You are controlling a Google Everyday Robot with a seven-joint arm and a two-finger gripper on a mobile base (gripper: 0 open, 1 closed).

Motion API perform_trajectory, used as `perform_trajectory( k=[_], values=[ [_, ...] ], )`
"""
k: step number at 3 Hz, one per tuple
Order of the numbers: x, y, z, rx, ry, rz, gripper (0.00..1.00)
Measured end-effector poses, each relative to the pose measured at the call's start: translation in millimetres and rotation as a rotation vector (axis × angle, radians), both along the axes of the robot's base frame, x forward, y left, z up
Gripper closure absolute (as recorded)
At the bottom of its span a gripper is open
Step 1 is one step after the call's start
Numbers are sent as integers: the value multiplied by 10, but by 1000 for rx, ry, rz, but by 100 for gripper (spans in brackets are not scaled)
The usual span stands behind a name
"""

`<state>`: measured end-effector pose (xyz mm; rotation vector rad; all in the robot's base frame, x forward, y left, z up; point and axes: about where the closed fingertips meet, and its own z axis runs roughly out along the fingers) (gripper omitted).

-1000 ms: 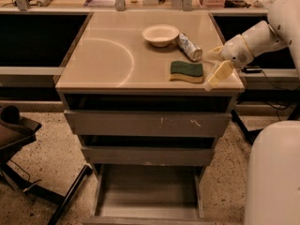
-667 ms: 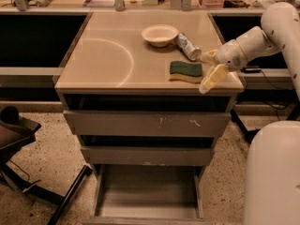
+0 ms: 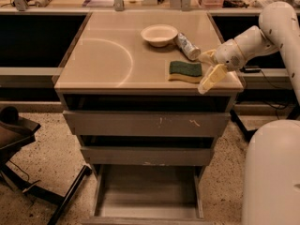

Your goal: Place sponge into bottom drawer

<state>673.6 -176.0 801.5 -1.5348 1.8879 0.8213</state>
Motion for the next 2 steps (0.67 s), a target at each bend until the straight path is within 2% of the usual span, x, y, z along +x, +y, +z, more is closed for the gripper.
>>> perform_trajectory(
  k=[1,2],
  values=[
    [-94,136,6,41,16,63,0],
    [-93,137,7,41,16,63,0]
  ],
)
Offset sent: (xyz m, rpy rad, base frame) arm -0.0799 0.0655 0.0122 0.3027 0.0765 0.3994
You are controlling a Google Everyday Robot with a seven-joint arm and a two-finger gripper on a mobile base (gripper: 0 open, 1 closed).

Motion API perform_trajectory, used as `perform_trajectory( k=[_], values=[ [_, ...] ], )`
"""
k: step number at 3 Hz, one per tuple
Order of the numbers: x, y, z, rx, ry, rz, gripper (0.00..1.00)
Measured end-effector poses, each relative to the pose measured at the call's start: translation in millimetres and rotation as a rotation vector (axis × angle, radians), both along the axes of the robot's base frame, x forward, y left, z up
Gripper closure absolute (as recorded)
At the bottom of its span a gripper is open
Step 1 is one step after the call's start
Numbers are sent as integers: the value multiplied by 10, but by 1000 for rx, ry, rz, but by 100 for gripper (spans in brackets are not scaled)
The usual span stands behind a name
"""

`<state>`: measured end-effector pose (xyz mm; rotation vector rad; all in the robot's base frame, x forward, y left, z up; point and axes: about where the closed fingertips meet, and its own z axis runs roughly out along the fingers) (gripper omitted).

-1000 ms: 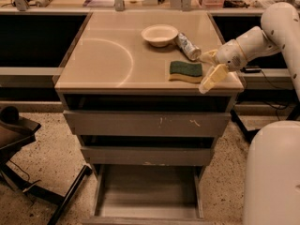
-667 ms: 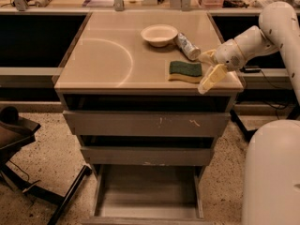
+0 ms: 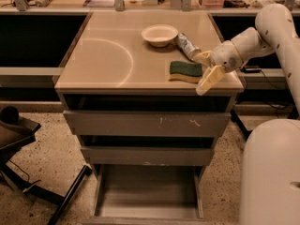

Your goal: Place sponge into bottom drawer

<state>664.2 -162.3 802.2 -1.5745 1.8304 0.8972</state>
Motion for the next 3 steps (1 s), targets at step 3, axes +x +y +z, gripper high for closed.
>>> perform_trajectory(
  k=[3],
  values=[
    [274,558,607,38,-275,69,0]
  ],
)
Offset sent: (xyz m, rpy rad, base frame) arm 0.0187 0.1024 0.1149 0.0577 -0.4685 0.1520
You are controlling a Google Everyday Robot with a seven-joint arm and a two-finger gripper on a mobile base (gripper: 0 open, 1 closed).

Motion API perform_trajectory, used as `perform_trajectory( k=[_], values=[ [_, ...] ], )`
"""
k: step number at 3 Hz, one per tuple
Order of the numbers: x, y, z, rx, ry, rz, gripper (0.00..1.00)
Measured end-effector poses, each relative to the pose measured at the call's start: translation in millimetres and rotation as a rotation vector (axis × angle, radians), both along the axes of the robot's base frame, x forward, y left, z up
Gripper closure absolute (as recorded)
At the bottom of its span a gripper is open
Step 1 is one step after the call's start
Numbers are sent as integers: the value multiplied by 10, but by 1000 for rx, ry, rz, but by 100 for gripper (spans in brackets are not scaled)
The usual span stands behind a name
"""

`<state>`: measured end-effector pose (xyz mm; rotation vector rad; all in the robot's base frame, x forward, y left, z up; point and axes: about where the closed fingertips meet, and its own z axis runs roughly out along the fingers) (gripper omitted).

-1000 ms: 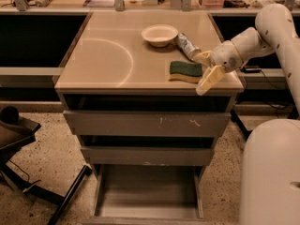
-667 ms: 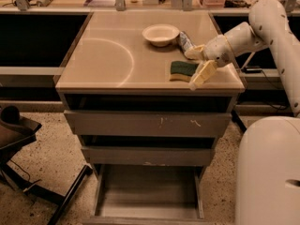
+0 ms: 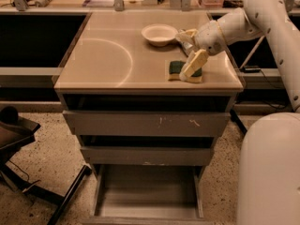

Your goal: Place sponge into bottom drawer

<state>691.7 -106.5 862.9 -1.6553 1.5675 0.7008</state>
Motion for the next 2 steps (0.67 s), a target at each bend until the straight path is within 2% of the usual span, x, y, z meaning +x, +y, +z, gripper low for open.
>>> perform_trajectory(
  k=[2],
  values=[
    [-1,-323,-42,-22,20,-77,0]
  ],
)
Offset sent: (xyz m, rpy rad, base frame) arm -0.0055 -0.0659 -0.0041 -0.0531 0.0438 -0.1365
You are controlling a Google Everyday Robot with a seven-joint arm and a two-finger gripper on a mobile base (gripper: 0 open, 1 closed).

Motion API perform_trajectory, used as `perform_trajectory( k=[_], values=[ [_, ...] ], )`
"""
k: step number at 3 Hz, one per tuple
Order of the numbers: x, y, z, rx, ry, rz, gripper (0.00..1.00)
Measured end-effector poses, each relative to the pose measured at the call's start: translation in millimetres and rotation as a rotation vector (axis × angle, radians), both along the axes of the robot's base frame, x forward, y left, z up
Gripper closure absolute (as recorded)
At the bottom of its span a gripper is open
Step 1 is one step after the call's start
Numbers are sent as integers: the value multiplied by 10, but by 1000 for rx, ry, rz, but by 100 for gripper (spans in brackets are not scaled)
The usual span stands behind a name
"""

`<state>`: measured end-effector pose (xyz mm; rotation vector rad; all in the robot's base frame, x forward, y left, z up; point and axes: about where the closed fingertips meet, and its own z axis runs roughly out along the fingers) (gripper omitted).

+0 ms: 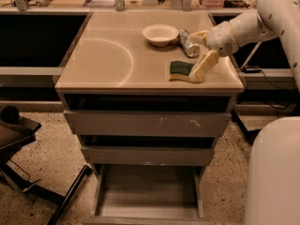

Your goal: Place sponge into bottom drawer

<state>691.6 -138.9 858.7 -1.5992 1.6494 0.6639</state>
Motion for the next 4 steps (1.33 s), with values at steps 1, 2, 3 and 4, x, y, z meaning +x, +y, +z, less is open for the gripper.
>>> perform_trajectory(
  k=[1,2,3,4],
  values=[
    [-9,-150,-177,-5,63,-34,0],
    [-48,-317,-436,1,143,-67,0],
    [-46,-316,-450,1,146,-68,0],
    [-46,-316,-450,1,146,-68,19]
  ],
)
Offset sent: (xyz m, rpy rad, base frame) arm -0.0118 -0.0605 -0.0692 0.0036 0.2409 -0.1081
